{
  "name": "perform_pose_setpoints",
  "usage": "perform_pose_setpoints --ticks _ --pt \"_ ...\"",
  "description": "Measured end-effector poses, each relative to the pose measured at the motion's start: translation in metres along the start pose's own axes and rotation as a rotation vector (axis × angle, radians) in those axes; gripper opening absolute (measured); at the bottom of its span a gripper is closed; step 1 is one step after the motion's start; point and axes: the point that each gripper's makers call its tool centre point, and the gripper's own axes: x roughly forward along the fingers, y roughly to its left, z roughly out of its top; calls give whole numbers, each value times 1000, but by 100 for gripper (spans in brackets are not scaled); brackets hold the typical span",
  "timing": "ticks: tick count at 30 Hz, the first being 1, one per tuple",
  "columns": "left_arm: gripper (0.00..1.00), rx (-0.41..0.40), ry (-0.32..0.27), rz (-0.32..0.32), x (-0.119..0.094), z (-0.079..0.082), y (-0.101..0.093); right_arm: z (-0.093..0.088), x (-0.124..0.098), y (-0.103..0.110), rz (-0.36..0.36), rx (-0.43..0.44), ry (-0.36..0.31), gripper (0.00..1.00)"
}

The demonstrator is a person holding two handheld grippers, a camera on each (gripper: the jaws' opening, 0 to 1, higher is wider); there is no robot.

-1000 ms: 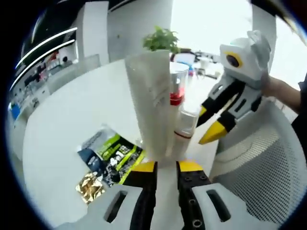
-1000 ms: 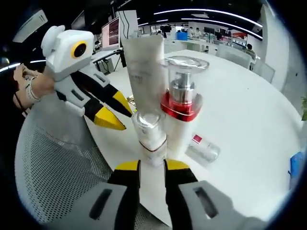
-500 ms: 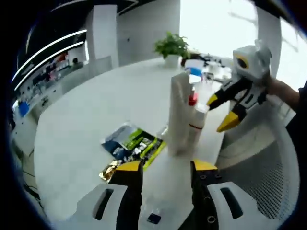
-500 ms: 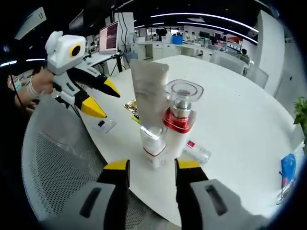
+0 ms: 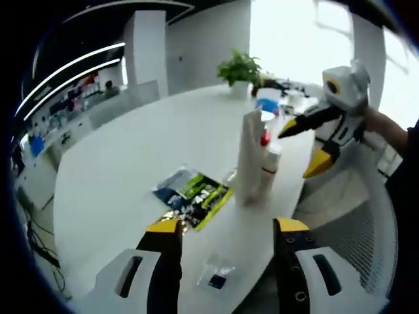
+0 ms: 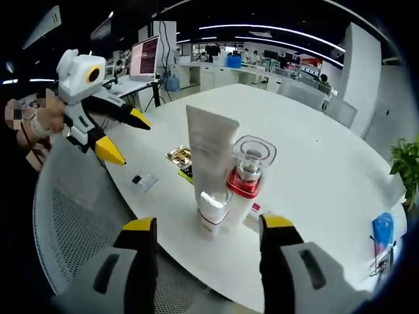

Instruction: Arrange the skincare products in the storage area until every visible bottle or jar stands upright without overlapping.

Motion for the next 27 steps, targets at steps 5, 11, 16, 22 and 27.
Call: perform_pose_setpoints --ticks 5,11,16,22,27 --pt "60 20 3 -19 -8 -4 2 -1 0 9 -5 -3 12 74" --pt "72 54 26 -45 -17 -10 5 2 -2 17 -33 -28 31 83" --pt "81 62 40 -58 -24 -17 8 6 -5 24 -27 -28 38 89" --pt "87 82 58 -84 -26 -24 4 3 -6 19 -41 -51 74 97" --pt "92 77 40 -72 -21 -23 6 4 -9 10 -26 -57 68 99"
